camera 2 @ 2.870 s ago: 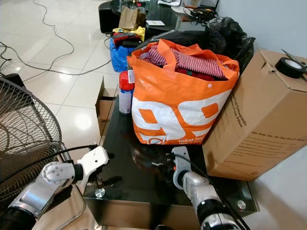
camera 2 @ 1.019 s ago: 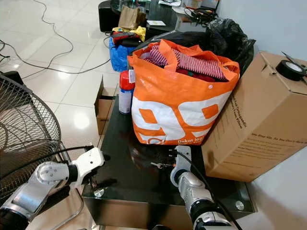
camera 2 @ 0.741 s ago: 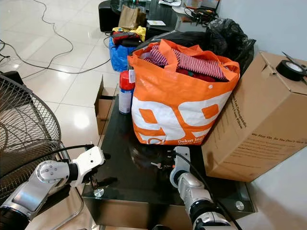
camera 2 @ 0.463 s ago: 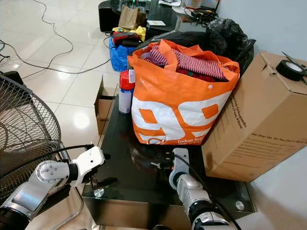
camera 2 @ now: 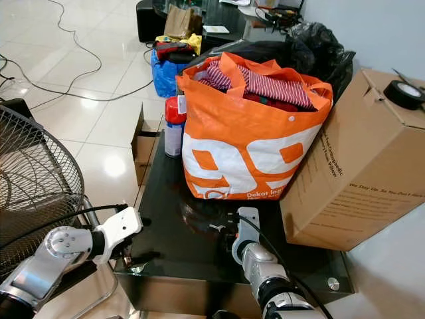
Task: Hang keys on a hook
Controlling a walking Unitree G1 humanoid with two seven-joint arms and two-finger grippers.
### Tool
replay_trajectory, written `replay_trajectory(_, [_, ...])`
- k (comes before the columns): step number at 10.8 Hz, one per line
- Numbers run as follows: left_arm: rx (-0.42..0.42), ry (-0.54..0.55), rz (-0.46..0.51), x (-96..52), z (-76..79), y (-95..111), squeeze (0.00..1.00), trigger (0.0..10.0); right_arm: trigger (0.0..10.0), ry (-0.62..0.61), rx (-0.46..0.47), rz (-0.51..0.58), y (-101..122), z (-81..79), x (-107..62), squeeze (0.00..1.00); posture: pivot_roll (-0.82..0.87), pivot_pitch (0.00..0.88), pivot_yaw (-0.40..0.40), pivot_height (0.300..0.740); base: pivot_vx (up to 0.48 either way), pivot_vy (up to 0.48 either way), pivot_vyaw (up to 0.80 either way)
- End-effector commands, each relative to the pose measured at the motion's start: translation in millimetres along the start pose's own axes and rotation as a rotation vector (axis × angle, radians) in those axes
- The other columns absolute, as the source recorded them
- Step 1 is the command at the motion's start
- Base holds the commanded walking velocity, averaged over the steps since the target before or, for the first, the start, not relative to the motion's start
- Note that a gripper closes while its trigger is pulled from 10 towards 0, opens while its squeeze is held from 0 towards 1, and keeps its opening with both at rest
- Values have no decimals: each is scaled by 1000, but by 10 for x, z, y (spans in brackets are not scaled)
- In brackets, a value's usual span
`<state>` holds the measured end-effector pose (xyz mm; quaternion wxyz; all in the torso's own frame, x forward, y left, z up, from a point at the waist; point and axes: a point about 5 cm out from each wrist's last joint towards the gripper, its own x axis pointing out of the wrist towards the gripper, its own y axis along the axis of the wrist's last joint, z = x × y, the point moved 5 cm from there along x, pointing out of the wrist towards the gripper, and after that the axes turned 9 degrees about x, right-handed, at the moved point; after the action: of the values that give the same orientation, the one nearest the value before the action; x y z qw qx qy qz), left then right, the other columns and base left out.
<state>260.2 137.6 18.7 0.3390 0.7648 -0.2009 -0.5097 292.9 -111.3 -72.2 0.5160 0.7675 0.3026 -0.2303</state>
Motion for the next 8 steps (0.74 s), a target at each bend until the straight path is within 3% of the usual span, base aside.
replay_trajectory(1, [2, -5, 17, -9, 11, 48, 16, 10000, 8863, -18, 2, 17, 63, 46, -1, 0, -61, 44, -128, 740, 0, 0, 0])
replay_trajectory(2, [2, -8, 14, -24, 19, 39, 16, 10000, 6588, -23, 6, 19, 58, 55, -2, 0, -59, 49, -124, 740, 0, 0, 0])
replay_trajectory(3, [4, -12, 11, -28, 25, 36, 16, 10000, 5882, -28, 9, 19, 55, 65, -4, 0, -59, 51, -122, 740, 0, 0, 0])
replay_trajectory(5, [5, -17, 10, -25, 31, 45, 16, 10000, 2627, -37, 13, 16, 30, 103, -14, 0, -63, 51, -116, 740, 0, 0, 0])
replay_trajectory(7, [6, -20, 12, -9, 30, 58, 16, 10000, 1725, -42, 13, 11, 10, 125, -21, 0, -63, 49, -116, 740, 0, 0, 0])
replay_trajectory(8, [6, -21, 13, 1, 26, 64, 16, 10000, 0, -42, 10, 5, -4, 129, -23, 0, -63, 50, -117, 740, 0, 0, 0])
